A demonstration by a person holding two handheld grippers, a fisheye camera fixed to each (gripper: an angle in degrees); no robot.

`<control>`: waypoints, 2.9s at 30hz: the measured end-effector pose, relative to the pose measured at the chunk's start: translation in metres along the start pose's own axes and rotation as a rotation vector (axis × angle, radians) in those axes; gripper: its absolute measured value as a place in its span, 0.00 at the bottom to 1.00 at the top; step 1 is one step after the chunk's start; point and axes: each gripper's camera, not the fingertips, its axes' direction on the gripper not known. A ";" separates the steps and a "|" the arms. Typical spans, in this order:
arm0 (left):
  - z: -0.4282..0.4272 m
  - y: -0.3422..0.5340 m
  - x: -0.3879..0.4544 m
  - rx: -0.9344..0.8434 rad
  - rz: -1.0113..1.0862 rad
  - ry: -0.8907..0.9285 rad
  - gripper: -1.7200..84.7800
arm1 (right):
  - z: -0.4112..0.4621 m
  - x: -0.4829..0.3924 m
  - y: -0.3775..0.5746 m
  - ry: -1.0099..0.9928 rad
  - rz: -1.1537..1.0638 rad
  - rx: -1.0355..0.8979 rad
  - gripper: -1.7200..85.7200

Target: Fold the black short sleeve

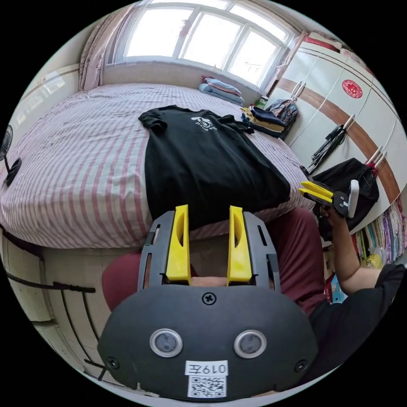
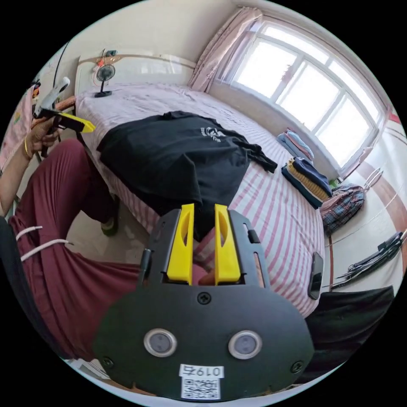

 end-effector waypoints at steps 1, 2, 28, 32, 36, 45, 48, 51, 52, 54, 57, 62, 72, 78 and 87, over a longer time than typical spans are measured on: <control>0.001 0.003 -0.004 0.002 -0.018 -0.012 0.17 | 0.008 -0.005 -0.002 -0.013 -0.004 -0.031 0.12; 0.002 0.009 -0.015 0.004 -0.060 -0.014 0.17 | 0.013 -0.008 -0.005 -0.037 0.007 -0.043 0.12; -0.047 -0.026 -0.145 0.087 -0.110 -0.101 0.04 | -0.034 0.076 0.003 -0.087 0.455 0.215 0.01; -0.114 -0.028 -0.200 0.163 -0.175 -0.143 0.04 | -0.026 0.085 0.006 -0.140 0.472 0.113 0.01; -0.088 -0.055 -0.221 0.089 -0.147 -0.045 0.06 | 0.005 0.093 0.006 -0.131 0.448 -0.093 0.03; 0.072 -0.227 -0.276 -0.068 -0.135 0.116 0.14 | 0.009 0.232 -0.024 -0.181 0.681 0.229 0.05; 0.099 -0.290 -0.316 -0.005 -0.213 0.139 0.14 | 0.064 0.296 -0.077 -0.283 0.731 0.276 0.06; 0.121 -0.364 -0.344 0.051 -0.201 0.080 0.16 | 0.141 0.351 -0.148 -0.376 0.710 0.281 0.09; 0.128 -0.381 -0.347 0.048 -0.185 0.054 0.16 | 0.169 0.367 -0.180 -0.367 0.689 0.279 0.10; 0.165 -0.441 -0.367 -0.003 -0.162 0.025 0.18 | 0.208 0.387 -0.229 -0.355 0.628 0.273 0.13; 0.219 -0.485 -0.403 -0.057 -0.223 0.192 0.20 | 0.281 0.411 -0.299 -0.366 0.532 0.185 0.16; 0.293 -0.513 -0.398 -0.148 -0.178 0.338 0.20 | 0.376 0.399 -0.376 -0.392 0.367 -0.040 0.17; 0.270 -0.528 -0.343 -0.151 0.080 0.197 0.05 | 0.348 0.356 -0.378 -0.233 0.311 0.012 0.06; 0.241 -0.562 -0.325 -0.080 0.099 0.068 0.04 | 0.303 0.361 -0.388 -0.087 0.316 0.094 0.06; 0.286 -0.614 -0.259 0.027 0.174 -0.261 0.04 | 0.335 0.384 -0.413 0.065 0.460 0.124 0.06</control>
